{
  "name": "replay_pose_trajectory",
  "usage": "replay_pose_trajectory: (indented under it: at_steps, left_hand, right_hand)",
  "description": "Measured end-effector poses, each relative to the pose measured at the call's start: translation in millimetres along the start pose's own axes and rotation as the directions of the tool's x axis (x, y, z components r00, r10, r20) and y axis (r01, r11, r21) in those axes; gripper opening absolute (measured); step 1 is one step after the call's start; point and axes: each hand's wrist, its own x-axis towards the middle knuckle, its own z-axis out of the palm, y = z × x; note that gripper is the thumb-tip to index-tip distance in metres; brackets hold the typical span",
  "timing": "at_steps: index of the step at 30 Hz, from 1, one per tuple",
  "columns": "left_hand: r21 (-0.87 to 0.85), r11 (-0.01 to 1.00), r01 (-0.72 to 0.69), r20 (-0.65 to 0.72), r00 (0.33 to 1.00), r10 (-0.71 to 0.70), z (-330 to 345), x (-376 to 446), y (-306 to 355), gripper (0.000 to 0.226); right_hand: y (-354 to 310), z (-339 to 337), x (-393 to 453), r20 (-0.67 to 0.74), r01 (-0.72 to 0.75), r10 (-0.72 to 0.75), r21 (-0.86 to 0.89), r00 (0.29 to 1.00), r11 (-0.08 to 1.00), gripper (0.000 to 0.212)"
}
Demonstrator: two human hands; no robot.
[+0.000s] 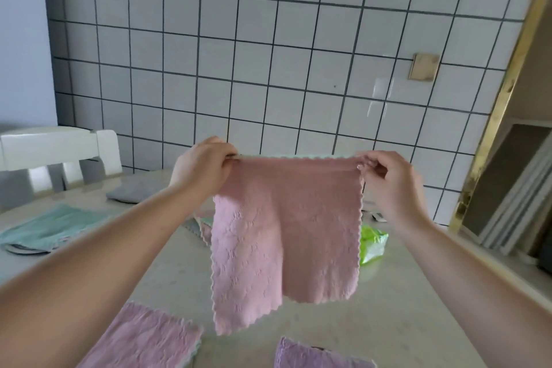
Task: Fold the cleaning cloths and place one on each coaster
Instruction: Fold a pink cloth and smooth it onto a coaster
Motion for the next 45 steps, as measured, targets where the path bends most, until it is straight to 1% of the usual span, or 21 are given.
replay_pose_trajectory:
  at_steps: [3, 5, 7, 8, 10, 13, 14, 16, 18, 20, 22, 23, 25, 27, 29, 30, 32, 35, 40, 42, 45]
  left_hand:
    - [-0.056, 0.996, 0.073, 0.046, 0.996, -0.07, 15, -5, -5, 0.02]
    - [-0.188, 0.961, 0.203, 0.067, 0.979, -0.194, 24, -3, -6, 0.016]
    - [-0.334, 0.885, 0.324, 0.065, 0.945, -0.322, 28, 2, -2, 0.016]
    - [-0.385, 0.855, 0.348, 0.059, 0.933, -0.354, 29, 5, 3, 0.019]
    - [-0.465, 0.823, 0.327, 0.024, 0.934, -0.358, 28, 11, 13, 0.019]
    - [-0.663, 0.723, 0.194, -0.03, 0.958, -0.285, 24, 15, 28, 0.008]
    - [-0.706, 0.693, 0.144, -0.051, 0.966, -0.252, 23, 14, 32, 0.011]
    - [-0.665, 0.744, 0.06, -0.085, 0.984, -0.156, 24, 4, 34, 0.016]
    - [-0.568, 0.823, 0.004, -0.059, 0.997, -0.045, 27, -13, 34, 0.01]
    - [-0.511, 0.86, -0.008, 0.033, 0.999, 0.029, 30, -37, 29, 0.008]
    - [-0.468, 0.884, -0.018, 0.171, 0.979, 0.111, 34, -61, 21, 0.009]
    - [-0.465, 0.885, -0.026, 0.262, 0.951, 0.166, 36, -71, 16, 0.013]
    - [-0.516, 0.856, 0.025, 0.477, 0.839, 0.263, 44, -88, 7, 0.003]
    - [-0.543, 0.835, 0.087, 0.625, 0.707, 0.332, 52, -101, 2, 0.021]
    - [-0.484, 0.869, 0.1, 0.72, 0.609, 0.332, 61, -108, -1, 0.04]
    - [-0.45, 0.887, 0.098, 0.756, 0.57, 0.321, 65, -111, 0, 0.042]
    - [-0.395, 0.908, 0.136, 0.802, 0.532, 0.27, 75, -112, -1, 0.033]
    - [-0.366, 0.908, 0.205, 0.813, 0.544, 0.205, 91, -110, 1, 0.013]
    - [-0.382, 0.864, 0.329, 0.774, 0.625, 0.104, 124, -102, 6, 0.019]
    - [-0.37, 0.869, 0.328, 0.755, 0.651, 0.076, 138, -98, 8, 0.02]
    - [-0.3, 0.913, 0.277, 0.721, 0.693, 0.027, 158, -95, 8, 0.023]
  right_hand:
    - [23, 0, 1, 0.06, -0.15, 0.152, -0.029, 0.987, 0.988, 0.011]
    - [36, 4, 1, 0.141, -0.326, 0.31, 0.112, 0.94, 0.939, 0.012]
    - [46, 8, 3, 0.182, -0.455, 0.42, 0.248, 0.889, 0.855, 0.017]
    - [50, 8, 5, 0.176, -0.47, 0.436, 0.267, 0.882, 0.842, 0.018]
    - [53, 5, 11, 0.126, -0.44, 0.422, 0.307, 0.898, 0.844, 0.019]
    - [45, -11, 11, 0.009, -0.305, 0.322, 0.353, 0.947, 0.885, 0.013]
    - [39, -20, 7, -0.017, -0.255, 0.277, 0.338, 0.961, 0.906, 0.015]
    - [38, -36, -6, -0.038, -0.188, 0.208, 0.285, 0.977, 0.94, 0.018]
    - [42, -50, -27, -0.027, -0.162, 0.171, 0.196, 0.985, 0.967, 0.015]
    - [52, -62, -53, 0.008, -0.169, 0.169, 0.048, 0.986, 0.984, 0.01]
    - [63, -73, -80, 0.091, -0.179, 0.19, -0.114, 0.978, 0.977, 0.004]
    - [67, -77, -93, 0.148, -0.189, 0.214, -0.169, 0.965, 0.967, 0.003]
    - [73, -85, -116, 0.241, -0.221, 0.278, -0.238, 0.93, 0.946, 0.009]
    - [78, -92, -133, 0.296, -0.284, 0.356, -0.26, 0.887, 0.923, 0.014]
    - [84, -94, -144, 0.344, -0.355, 0.441, -0.285, 0.829, 0.89, 0.021]
    - [88, -94, -148, 0.358, -0.38, 0.472, -0.3, 0.805, 0.875, 0.025]
    - [96, -91, -152, 0.367, -0.419, 0.509, -0.3, 0.779, 0.857, 0.026]
    - [110, -82, -154, 0.377, -0.481, 0.549, -0.264, 0.746, 0.836, 0.026]
    - [146, -62, -151, 0.368, -0.624, 0.664, -0.239, 0.651, 0.744, 0.028]
    - [156, -54, -149, 0.359, -0.645, 0.687, -0.248, 0.631, 0.723, 0.028]
    - [168, -45, -145, 0.337, -0.628, 0.695, -0.299, 0.635, 0.719, 0.025]
